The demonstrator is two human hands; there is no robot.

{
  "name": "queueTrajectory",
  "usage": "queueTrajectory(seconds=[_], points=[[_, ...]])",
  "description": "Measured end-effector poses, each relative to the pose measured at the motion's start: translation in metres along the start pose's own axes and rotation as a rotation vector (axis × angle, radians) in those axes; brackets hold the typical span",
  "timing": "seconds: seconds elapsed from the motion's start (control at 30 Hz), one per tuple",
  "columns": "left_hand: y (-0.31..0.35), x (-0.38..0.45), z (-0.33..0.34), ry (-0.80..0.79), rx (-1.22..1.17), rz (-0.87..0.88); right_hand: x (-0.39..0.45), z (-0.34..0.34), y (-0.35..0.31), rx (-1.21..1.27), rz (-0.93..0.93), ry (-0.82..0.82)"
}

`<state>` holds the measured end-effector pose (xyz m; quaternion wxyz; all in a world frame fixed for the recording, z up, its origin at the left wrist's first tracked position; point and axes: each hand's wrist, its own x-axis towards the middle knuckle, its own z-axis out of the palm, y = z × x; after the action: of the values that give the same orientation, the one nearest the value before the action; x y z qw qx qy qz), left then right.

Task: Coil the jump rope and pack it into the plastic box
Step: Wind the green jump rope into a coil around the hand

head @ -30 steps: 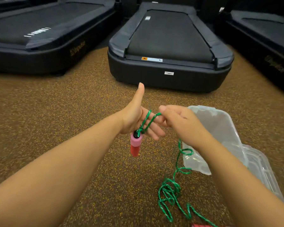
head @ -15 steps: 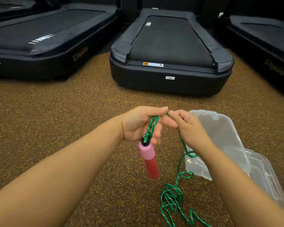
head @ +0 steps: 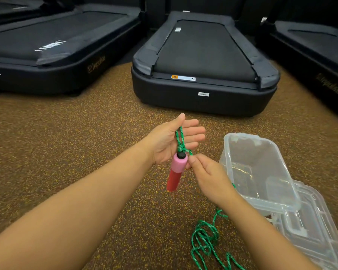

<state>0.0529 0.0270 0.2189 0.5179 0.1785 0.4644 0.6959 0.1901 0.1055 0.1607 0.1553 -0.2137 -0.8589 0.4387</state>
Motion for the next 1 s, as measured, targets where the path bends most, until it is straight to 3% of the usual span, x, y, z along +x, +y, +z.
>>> queueTrajectory(seconds=[0.23, 0.4, 0.53, 0.77, 1.0], points=[[0.004, 0.003, -0.006, 0.085, -0.085, -0.040, -0.007, -0.003, -0.008, -0.159, -0.090, -0.062], [0.004, 0.008, -0.003, 0.101, -0.096, 0.042, -0.011, -0.009, -0.021, -0.298, -0.130, -0.129], [0.004, 0.006, -0.004, 0.119, 0.231, 0.088, -0.015, -0.017, -0.032, -0.414, -0.182, -0.064], [0.002, -0.001, -0.005, 0.019, 0.748, 0.015, -0.008, -0.051, -0.042, -0.246, -0.205, -0.152], [0.003, -0.010, -0.003, -0.111, 0.832, -0.111, -0.005, -0.089, -0.056, -0.146, -0.212, -0.116]])
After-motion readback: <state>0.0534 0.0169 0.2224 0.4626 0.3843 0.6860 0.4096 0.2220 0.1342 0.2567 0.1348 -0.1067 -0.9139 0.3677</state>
